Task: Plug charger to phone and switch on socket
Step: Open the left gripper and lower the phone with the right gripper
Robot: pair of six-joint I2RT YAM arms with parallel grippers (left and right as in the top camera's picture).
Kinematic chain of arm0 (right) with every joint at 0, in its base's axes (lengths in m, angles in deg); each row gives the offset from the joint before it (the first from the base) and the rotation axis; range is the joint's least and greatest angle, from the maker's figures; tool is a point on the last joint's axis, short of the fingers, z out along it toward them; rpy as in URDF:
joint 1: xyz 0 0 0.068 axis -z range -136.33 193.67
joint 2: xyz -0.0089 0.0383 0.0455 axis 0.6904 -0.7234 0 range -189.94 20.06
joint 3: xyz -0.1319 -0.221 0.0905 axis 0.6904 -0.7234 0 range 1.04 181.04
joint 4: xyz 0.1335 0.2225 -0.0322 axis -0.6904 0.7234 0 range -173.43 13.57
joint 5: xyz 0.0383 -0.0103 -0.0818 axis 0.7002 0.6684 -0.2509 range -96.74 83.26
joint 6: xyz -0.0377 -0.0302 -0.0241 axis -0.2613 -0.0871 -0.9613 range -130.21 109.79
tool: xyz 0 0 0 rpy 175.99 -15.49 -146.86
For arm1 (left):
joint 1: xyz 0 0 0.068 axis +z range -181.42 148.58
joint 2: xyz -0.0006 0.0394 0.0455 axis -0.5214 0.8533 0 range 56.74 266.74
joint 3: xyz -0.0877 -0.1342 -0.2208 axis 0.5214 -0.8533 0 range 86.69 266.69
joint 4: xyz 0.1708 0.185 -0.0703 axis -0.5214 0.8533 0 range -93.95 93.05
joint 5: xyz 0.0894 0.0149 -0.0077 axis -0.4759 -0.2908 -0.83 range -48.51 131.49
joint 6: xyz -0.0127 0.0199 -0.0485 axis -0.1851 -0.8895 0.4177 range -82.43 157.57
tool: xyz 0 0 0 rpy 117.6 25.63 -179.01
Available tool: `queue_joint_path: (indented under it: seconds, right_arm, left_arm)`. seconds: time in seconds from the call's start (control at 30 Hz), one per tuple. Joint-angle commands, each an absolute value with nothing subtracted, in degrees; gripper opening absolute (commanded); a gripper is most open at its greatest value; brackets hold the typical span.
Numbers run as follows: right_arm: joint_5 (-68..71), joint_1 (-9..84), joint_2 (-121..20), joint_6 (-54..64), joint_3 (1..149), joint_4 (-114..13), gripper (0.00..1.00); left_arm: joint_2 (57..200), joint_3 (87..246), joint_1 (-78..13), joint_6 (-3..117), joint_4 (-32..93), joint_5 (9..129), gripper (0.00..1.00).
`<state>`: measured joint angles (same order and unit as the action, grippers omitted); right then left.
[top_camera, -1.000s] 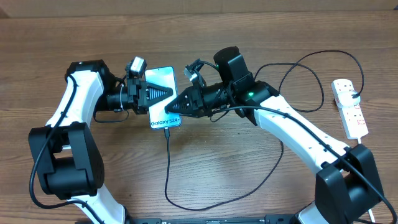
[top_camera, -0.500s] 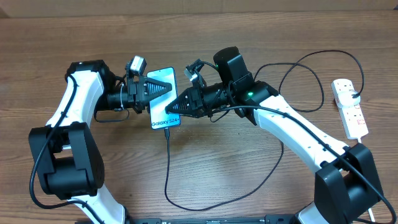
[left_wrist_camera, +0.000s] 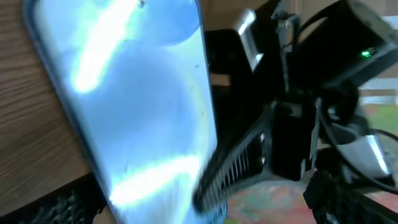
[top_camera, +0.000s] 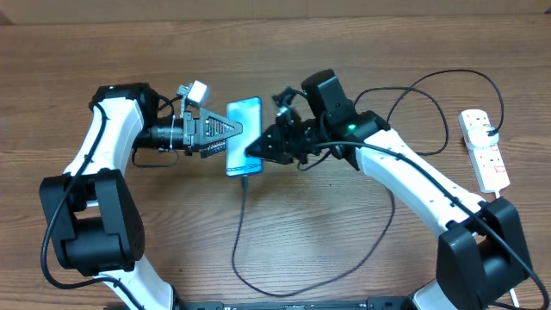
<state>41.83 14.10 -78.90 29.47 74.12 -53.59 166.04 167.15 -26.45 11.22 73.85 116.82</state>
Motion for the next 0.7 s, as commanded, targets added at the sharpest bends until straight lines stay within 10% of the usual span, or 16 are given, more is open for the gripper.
queue_joint_path:
  seconds: [0.0, 0.33, 0.67]
  right_arm:
    - [29.24, 16.18, -78.44, 23.35, 75.26, -49.50, 0.04]
    - [13.88, 16.90, -78.64, 20.73, 72.29, -42.75, 0.04]
    - [19.06, 16.73, -86.81, 20.75, 71.39, -45.19, 0.04]
  left_arm:
    - [164.97, 167.42, -26.21, 23.44, 70.26, 103.45, 1.00]
    - [164.94, 167.42, -26.21, 47.62, 62.66, 64.63, 1.00]
    - [164.94, 167.42, -26.21, 51.99, 57.48, 52.28, 1.00]
